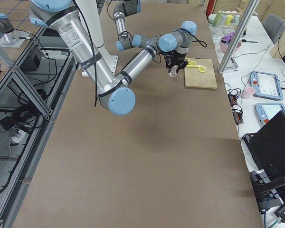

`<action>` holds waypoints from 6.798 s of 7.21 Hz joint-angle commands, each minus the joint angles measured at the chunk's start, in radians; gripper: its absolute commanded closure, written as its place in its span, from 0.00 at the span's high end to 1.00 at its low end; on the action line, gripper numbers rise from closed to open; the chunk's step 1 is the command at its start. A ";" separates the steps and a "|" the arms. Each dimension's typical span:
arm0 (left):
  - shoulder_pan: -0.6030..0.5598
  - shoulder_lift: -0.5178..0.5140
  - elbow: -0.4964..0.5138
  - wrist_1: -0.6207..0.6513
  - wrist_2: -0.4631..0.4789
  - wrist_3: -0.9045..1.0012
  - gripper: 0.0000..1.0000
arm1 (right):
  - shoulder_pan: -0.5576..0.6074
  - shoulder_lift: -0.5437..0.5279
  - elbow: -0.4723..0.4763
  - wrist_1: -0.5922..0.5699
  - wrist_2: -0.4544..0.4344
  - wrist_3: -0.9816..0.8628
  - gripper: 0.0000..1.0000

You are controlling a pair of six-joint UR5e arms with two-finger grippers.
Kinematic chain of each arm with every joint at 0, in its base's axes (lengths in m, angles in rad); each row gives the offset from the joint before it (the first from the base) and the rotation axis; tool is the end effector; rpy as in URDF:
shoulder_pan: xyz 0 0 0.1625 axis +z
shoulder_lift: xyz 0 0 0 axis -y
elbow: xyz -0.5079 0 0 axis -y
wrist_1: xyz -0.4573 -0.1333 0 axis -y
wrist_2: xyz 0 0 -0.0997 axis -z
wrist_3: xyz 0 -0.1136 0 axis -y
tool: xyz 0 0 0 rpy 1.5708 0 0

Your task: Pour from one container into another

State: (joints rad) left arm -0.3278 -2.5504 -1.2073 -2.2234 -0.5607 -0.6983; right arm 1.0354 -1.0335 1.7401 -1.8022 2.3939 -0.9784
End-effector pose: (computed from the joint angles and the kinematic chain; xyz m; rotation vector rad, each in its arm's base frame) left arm 0.7614 -0.5013 0.1041 1.3399 0.4534 -0.1888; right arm -0.3303 -0.6549 0.3250 0.6907 -0.7749 -1.5878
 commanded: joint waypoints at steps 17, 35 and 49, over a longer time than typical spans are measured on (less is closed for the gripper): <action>-0.160 0.765 -0.241 -0.869 -0.298 0.082 0.00 | 0.206 -0.272 -0.482 0.745 0.324 0.164 0.00; -0.151 0.848 -0.393 -0.591 -0.485 -0.020 0.00 | 0.069 -0.237 -0.625 1.627 0.099 0.802 0.00; -0.145 0.806 -0.302 -0.613 -0.482 -0.087 0.12 | -0.038 -0.281 -0.619 1.663 0.008 0.803 1.00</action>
State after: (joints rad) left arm -0.4725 -1.7465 -1.5115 -2.8361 -1.0445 -0.7767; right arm 0.9947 -1.3095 1.1152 -0.1396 2.4008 -0.1749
